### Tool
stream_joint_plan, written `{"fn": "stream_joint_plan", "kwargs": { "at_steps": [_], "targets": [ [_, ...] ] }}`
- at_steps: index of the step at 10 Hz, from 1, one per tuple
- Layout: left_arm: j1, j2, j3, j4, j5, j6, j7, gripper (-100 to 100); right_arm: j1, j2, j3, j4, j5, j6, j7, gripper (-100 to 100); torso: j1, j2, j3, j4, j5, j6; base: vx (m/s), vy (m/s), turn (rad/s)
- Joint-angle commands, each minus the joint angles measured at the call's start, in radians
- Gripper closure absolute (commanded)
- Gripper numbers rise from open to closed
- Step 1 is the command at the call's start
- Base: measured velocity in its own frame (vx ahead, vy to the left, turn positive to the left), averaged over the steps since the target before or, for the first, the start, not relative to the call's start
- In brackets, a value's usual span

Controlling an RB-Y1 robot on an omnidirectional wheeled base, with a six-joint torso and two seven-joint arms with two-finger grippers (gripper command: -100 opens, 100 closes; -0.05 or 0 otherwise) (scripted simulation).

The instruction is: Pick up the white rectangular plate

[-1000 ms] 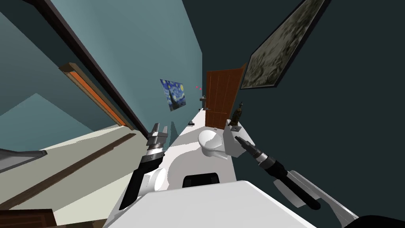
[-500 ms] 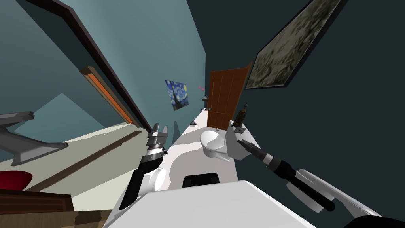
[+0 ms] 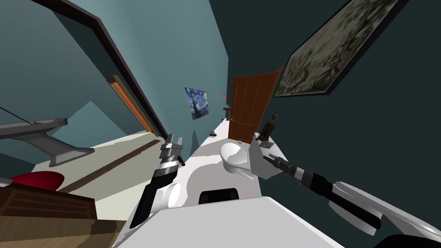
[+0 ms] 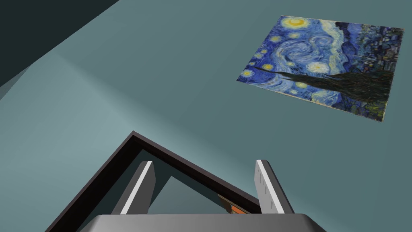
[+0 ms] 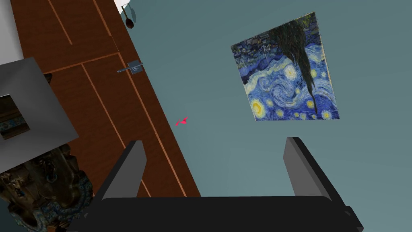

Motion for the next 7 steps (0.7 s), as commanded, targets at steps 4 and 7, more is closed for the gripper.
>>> {"fn": "stream_joint_plan", "kwargs": {
  "at_steps": [4,7],
  "targets": [
    [0.000,0.000,0.000,0.000,0.000,0.000,0.000,0,0.026,-0.129,-0.016,0.064,0.021,-0.014,0.010,-100,0.000,0.001,0.000,0.000,0.000,0.000,0.028,-0.002,0.077],
    [0.000,0.000,0.000,0.000,0.000,0.000,0.000,0,0.057,-0.222,-0.032,0.144,0.046,-0.030,0.025,-100,0.000,-0.001,0.000,0.000,0.000,0.001,0.048,-0.005,0.110]
  ]
}}
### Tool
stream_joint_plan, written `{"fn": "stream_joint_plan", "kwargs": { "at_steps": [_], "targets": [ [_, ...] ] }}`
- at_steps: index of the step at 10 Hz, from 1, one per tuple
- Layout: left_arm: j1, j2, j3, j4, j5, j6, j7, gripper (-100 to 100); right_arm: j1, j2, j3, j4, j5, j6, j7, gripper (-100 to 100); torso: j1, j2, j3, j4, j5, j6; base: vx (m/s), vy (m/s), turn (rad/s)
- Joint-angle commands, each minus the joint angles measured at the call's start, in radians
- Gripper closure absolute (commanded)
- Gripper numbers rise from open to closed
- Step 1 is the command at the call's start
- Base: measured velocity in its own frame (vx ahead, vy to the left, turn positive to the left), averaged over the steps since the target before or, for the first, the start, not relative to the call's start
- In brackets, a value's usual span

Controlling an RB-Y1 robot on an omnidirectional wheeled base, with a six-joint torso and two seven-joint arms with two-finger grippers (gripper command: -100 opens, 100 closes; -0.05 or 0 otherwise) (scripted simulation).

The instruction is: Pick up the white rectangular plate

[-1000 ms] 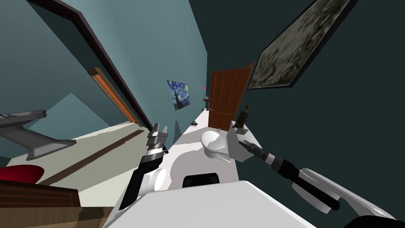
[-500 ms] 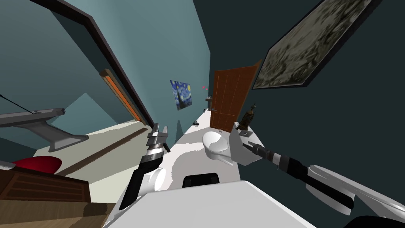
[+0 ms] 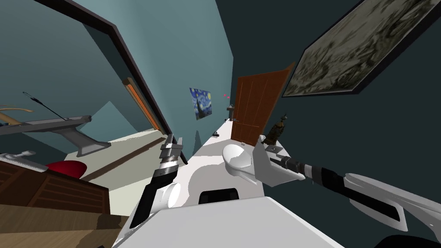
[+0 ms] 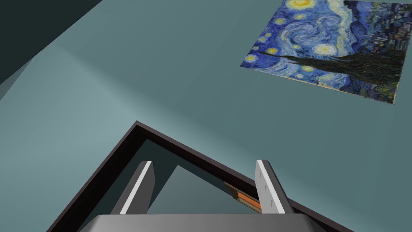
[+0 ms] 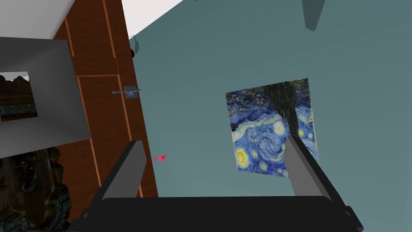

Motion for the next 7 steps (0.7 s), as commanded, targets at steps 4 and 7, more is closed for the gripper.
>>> {"fn": "stream_joint_plan", "kwargs": {
  "at_steps": [4,7],
  "targets": [
    [0.000,0.000,0.000,0.000,0.000,0.000,0.000,0,0.049,-0.143,-0.021,0.091,0.028,-0.024,0.025,-100,0.000,0.001,0.000,0.000,0.000,0.001,0.043,-0.010,0.104],
    [0.000,0.000,0.000,0.000,0.000,0.000,0.000,0,0.066,-0.214,-0.025,0.125,0.037,-0.032,0.033,-100,0.000,0.000,0.000,0.000,0.000,0.000,0.044,-0.010,0.087]
  ]
}}
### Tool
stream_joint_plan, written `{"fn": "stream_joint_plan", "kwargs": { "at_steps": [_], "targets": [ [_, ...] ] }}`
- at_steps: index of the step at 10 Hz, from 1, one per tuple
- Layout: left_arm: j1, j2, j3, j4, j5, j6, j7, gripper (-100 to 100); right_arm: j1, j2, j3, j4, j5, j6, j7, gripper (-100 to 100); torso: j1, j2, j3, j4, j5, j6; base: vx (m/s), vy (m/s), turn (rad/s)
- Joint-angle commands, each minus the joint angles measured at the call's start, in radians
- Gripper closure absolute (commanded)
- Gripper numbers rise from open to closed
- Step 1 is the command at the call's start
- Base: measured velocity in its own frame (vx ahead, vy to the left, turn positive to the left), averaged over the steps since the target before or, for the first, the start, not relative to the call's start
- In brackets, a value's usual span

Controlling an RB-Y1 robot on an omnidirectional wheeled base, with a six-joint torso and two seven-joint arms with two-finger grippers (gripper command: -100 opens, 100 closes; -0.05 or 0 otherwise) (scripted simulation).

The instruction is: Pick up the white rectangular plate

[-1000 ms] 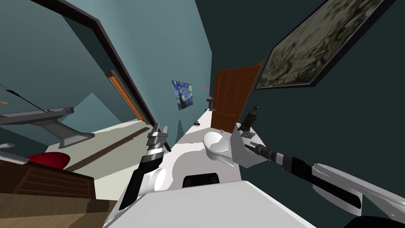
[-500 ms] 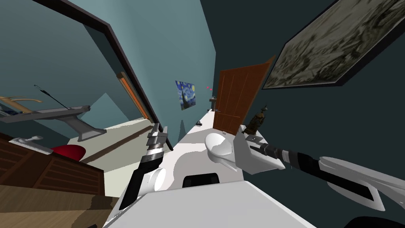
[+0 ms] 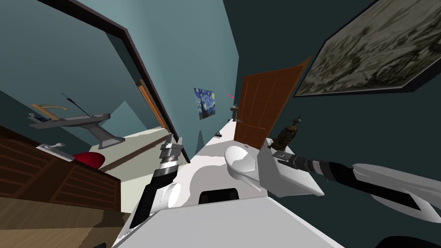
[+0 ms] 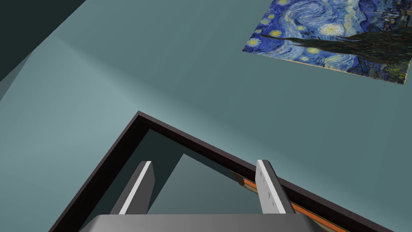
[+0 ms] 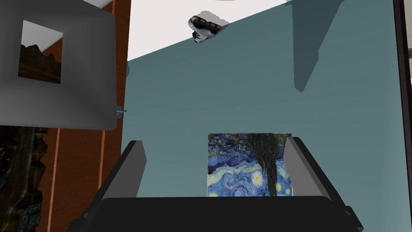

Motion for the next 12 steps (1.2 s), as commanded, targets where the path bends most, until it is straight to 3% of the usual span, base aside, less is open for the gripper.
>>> {"fn": "stream_joint_plan", "kwargs": {
  "at_steps": [1,7,12],
  "targets": [
    [0.000,0.000,0.000,0.000,0.000,0.000,0.000,0,0.019,-0.050,-0.003,0.037,0.009,-0.009,0.008,-100,0.000,0.000,0.000,0.000,0.000,0.000,0.050,-0.011,0.111],
    [0.000,0.000,0.000,0.000,0.000,0.000,0.000,0,0.073,-0.195,0.001,0.117,0.030,-0.033,0.031,-100,0.000,-0.001,-0.001,0.000,0.000,0.000,0.048,-0.017,0.092],
    [0.000,0.000,0.000,0.000,0.000,0.000,0.000,0,0.161,-0.330,0.041,0.198,0.053,-0.070,0.061,-100,-0.001,-0.001,-0.001,0.000,0.000,0.000,0.059,-0.023,0.103]
  ]
}}
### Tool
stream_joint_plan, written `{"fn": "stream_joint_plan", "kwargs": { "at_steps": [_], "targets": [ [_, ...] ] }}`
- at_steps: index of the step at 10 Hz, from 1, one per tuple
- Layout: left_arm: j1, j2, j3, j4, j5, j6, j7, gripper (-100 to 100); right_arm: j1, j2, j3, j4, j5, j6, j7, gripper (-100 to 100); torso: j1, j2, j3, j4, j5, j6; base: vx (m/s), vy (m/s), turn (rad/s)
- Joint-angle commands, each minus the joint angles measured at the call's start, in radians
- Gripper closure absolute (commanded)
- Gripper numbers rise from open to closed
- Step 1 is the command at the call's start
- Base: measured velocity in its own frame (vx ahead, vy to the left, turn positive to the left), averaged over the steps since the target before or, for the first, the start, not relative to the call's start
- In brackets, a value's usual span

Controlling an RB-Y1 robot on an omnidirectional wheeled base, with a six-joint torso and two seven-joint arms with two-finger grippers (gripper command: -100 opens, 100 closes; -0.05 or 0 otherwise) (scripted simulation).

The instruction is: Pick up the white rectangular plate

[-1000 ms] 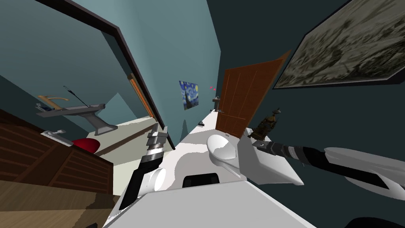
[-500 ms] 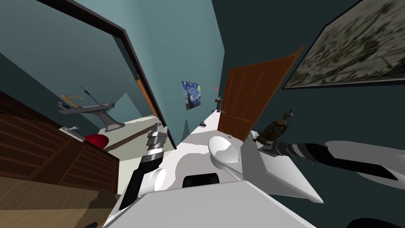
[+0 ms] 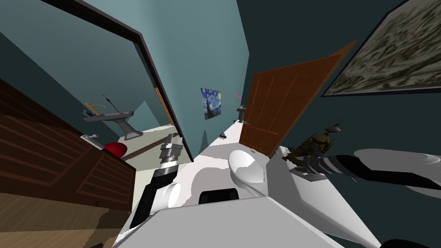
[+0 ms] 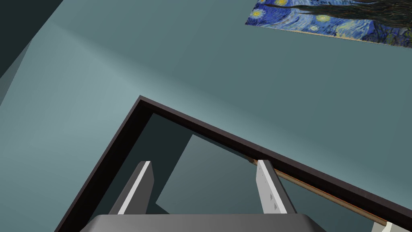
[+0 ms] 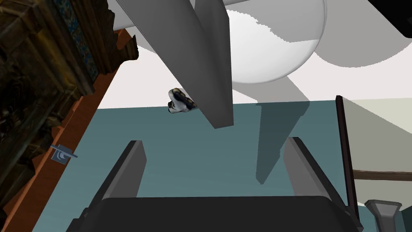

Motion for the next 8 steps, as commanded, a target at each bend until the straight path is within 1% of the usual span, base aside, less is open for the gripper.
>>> {"fn": "stream_joint_plan", "kwargs": {
  "at_steps": [1,3,4,5,6,8],
  "targets": [
    [0.000,0.000,0.000,0.000,0.000,0.000,0.000,0,0.031,-0.036,0.026,0.021,0.006,-0.013,0.013,-100,0.000,0.000,0.000,0.000,0.000,0.000,0.044,-0.008,0.077],
    [0.000,0.000,0.000,0.000,0.000,0.000,0.000,0,0.039,-0.041,0.032,0.025,0.008,-0.016,0.014,-100,0.001,0.002,0.001,0.001,0.000,0.000,0.011,0.000,0.026],
    [0.000,0.000,0.000,0.000,0.000,0.000,0.000,0,0.051,-0.036,0.013,0.016,0.014,-0.010,0.008,-100,0.002,0.004,0.002,0.001,0.000,0.001,0.000,0.000,0.000],
    [0.000,0.000,0.000,0.000,0.000,0.000,0.000,0,0.049,-0.036,0.017,0.018,0.013,-0.012,0.011,0,0.002,0.004,0.003,0.001,0.000,0.001,0.000,0.000,0.000],
    [0.000,0.000,0.000,0.000,0.000,0.000,0.000,0,0.050,-0.023,0.029,0.017,0.004,-0.010,0.041,-100,0.002,0.005,0.003,0.001,0.000,0.001,0.062,0.005,-0.058],
    [0.000,0.000,0.000,0.000,0.000,0.000,0.000,0,0.050,-0.010,0.041,0.017,-0.004,-0.009,0.072,-100,0.002,0.000,0.000,0.000,0.000,0.001,0.091,0.016,-0.052]
  ]
}}
